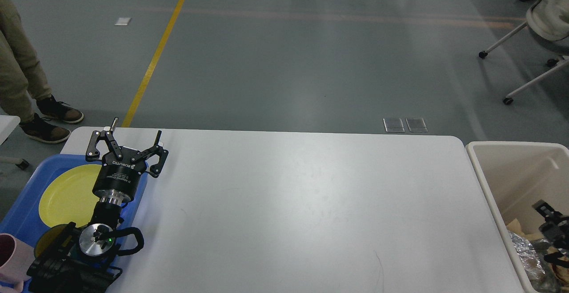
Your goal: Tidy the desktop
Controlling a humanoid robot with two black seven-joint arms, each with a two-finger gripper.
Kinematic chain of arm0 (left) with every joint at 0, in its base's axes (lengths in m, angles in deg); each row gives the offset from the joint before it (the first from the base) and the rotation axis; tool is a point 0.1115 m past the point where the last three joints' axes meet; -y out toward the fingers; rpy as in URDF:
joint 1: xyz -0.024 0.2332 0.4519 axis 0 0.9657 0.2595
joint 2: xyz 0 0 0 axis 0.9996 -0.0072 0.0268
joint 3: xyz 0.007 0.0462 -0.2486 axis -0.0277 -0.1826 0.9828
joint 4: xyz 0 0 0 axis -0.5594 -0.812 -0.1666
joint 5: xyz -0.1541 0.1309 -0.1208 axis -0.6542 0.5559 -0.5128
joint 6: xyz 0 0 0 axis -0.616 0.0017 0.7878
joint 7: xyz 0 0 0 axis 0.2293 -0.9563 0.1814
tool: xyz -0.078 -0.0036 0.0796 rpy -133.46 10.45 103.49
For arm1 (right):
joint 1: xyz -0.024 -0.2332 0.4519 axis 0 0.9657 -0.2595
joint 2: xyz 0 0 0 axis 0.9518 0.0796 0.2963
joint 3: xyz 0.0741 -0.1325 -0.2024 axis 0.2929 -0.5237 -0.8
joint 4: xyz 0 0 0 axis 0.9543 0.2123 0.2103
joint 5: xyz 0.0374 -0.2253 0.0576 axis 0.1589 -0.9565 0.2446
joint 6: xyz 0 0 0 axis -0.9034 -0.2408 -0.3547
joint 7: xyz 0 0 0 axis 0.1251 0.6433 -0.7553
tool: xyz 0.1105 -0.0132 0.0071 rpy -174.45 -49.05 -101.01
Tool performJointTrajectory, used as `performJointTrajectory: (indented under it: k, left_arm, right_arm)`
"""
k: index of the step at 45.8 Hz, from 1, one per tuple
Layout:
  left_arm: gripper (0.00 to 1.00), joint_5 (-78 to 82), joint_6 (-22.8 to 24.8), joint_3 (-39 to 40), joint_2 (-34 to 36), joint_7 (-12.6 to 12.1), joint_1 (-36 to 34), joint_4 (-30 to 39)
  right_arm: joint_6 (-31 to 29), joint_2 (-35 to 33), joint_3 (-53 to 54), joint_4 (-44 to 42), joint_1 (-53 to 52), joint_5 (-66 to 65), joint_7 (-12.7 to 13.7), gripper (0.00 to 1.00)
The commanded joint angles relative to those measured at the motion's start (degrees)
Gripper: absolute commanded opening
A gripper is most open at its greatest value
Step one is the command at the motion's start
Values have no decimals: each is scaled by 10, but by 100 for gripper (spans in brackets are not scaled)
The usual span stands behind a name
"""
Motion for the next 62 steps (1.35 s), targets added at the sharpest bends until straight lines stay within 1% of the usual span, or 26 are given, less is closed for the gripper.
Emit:
performJointTrajectory:
  k: [1,3,7,10,13,16,18,21,23,25,28,30,31,32,36,40,42,44,62]
  left_arm:
    - [96,0,0,0,0,0,0,0]
    - [96,0,0,0,0,0,0,0]
    - [96,0,0,0,0,0,0,0]
    - [96,0,0,0,0,0,0,0]
    - [96,1,0,0,0,0,0,0]
    - [96,1,0,0,0,0,0,0]
    - [96,1,0,0,0,0,0,0]
    - [96,0,0,0,0,0,0,0]
    - [96,1,0,0,0,0,0,0]
    - [96,1,0,0,0,0,0,0]
    - [96,1,0,0,0,0,0,0]
    - [96,1,0,0,0,0,0,0]
    - [96,1,0,0,0,0,0,0]
    - [96,0,0,0,0,0,0,0]
    - [96,0,0,0,0,0,0,0]
    - [96,0,0,0,0,0,0,0]
    - [96,0,0,0,0,0,0,0]
    - [96,1,0,0,0,0,0,0]
    - [96,1,0,0,0,0,0,0]
  right_arm:
    - [-3,-18,223,27,-72,1,-1,100]
    - [-5,-29,317,41,-91,1,-1,100]
    - [-9,-67,516,94,-84,1,-2,100]
    - [-10,-81,665,157,-61,1,-2,100]
    - [-10,-81,804,214,-21,1,-2,100]
    - [-13,-72,915,263,15,-1,-2,100]
    - [-23,-62,956,295,33,-8,-2,100]
    - [-45,-48,973,333,49,-13,-5,100]
    - [-56,-44,974,359,57,-25,-20,100]
    - [-66,-42,976,389,68,-47,-57,100]
    - [-75,-28,979,427,95,-78,-134,100]
    - [-80,-14,988,448,113,-89,-178,100]
    - [-81,0,997,460,125,-99,-205,100]
    - [-82,8,1001,468,134,-105,-222,100]
    - [-95,44,1022,480,168,-145,-269,100]
    - [-131,73,1040,481,203,-173,-308,100]
    - [-144,81,1047,481,217,-173,-317,100]
    - [-148,84,1047,481,225,-173,-318,100]
    - [-147,74,1055,477,227,-172,-316,100]
